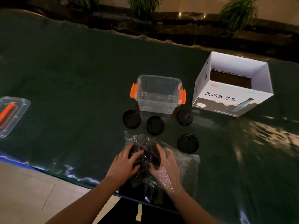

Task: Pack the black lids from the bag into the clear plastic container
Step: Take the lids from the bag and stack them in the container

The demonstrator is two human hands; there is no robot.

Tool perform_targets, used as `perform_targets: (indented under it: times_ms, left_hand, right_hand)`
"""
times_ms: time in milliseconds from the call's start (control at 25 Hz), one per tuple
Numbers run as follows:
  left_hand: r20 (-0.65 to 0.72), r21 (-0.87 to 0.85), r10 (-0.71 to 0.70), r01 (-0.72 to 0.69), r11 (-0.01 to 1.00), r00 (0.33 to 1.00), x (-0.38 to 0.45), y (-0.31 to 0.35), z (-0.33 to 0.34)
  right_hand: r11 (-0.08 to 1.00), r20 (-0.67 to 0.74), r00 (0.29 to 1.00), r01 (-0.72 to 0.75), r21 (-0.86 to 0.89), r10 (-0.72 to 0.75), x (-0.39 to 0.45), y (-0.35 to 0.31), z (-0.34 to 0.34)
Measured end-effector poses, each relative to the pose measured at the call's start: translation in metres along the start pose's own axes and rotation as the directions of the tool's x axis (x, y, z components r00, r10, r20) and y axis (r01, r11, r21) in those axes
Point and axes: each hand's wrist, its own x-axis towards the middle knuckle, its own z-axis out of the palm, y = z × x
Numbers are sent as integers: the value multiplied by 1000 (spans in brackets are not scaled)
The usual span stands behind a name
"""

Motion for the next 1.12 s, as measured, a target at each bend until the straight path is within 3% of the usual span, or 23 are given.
perform_targets:
  times_ms: [120, 200, 280, 440, 640, 880, 1000, 1120]
  left_hand:
    - [-39, 11, 25, -25, 1000, 999, 2, 1, -2]
    - [-66, 22, 45, -44, 999, 997, 3, 2, -4]
    - [-90, 44, 58, -54, 998, 994, 3, 1, -4]
    - [-117, 96, 83, -71, 993, 990, 2, 2, -8]
    - [-125, 161, 100, -79, 984, 987, 3, 7, -13]
    - [-114, 127, 75, -60, 990, 991, 2, 17, -21]
    - [-132, 78, 72, -62, 995, 989, 14, 21, -35]
    - [-188, 13, 66, -65, 998, 980, 49, 17, -60]
  right_hand:
    - [987, 126, 986, -97, -128, 113, 1, 25, -11]
    - [950, 86, 970, -200, -242, 226, -3, 37, -21]
    - [934, 44, 958, -264, -242, 282, -10, 41, -27]
    - [940, 93, 940, -314, -130, 327, -15, 38, -26]
    - [920, 24, 923, -385, 69, 385, -28, 50, -49]
    - [853, -114, 847, -508, 120, 520, -38, 82, -115]
    - [871, -217, 845, -462, 165, 489, -17, 73, -152]
    - [923, -268, 887, -336, 187, 377, 25, 41, -174]
